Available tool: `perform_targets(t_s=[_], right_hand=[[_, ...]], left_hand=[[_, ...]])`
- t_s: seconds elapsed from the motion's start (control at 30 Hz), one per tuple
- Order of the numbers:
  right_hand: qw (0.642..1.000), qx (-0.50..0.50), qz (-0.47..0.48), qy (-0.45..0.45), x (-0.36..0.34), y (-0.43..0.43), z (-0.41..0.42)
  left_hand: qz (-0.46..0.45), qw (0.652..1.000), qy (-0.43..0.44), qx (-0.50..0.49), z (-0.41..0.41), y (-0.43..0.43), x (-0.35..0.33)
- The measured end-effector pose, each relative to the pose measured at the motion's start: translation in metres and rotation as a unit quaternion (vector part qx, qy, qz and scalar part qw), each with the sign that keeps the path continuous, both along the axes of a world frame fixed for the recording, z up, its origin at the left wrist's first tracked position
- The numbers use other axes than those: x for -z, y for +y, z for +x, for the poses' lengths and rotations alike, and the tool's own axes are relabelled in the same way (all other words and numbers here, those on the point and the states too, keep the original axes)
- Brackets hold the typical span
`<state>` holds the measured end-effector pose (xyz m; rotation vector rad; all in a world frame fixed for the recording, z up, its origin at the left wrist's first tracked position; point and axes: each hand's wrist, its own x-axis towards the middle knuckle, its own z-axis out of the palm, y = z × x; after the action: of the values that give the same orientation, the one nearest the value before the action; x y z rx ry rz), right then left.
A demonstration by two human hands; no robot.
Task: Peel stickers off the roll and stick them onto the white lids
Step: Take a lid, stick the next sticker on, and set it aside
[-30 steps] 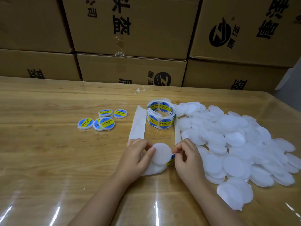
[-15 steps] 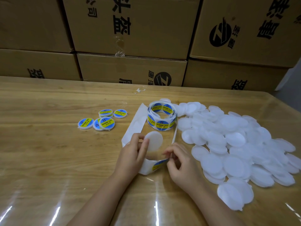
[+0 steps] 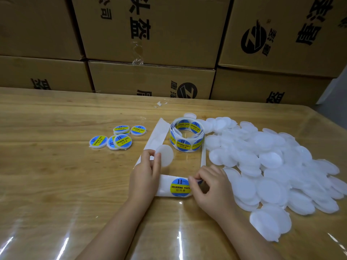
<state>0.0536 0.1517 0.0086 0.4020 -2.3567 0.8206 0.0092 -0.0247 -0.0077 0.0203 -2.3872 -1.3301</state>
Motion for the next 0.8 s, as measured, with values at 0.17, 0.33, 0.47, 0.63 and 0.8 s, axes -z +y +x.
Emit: perform_targets(t_s=[0.17, 0.33, 0.47, 0.63, 0.8], right_hand=[[0.999, -0.037, -0.005, -0.014, 0.001, 0.0, 0.002], [0.997, -0.075, 0.0, -0.037, -0.001, -0.001, 0.001], [0.993, -0.105, -0.012, -0.046, -0.002, -0.002, 0.001], [0.99, -0.126, -0.032, -0.059, -0.002, -0.001, 0.001], [0.986, -0.147, -0.033, -0.069, -0.001, -0.002, 0.002]], left_hand=[[-0.01, 1.0, 0.002, -0.025, -0.001, -0.002, 0.0], [-0.163, 0.975, 0.137, -0.068, 0.005, 0.002, -0.009], [-0.163, 0.97, 0.18, -0.026, 0.008, 0.004, -0.012], [-0.087, 0.986, 0.132, 0.046, 0.012, 0.006, -0.013], [-0.053, 0.989, 0.094, 0.104, 0.014, 0.01, -0.009]])
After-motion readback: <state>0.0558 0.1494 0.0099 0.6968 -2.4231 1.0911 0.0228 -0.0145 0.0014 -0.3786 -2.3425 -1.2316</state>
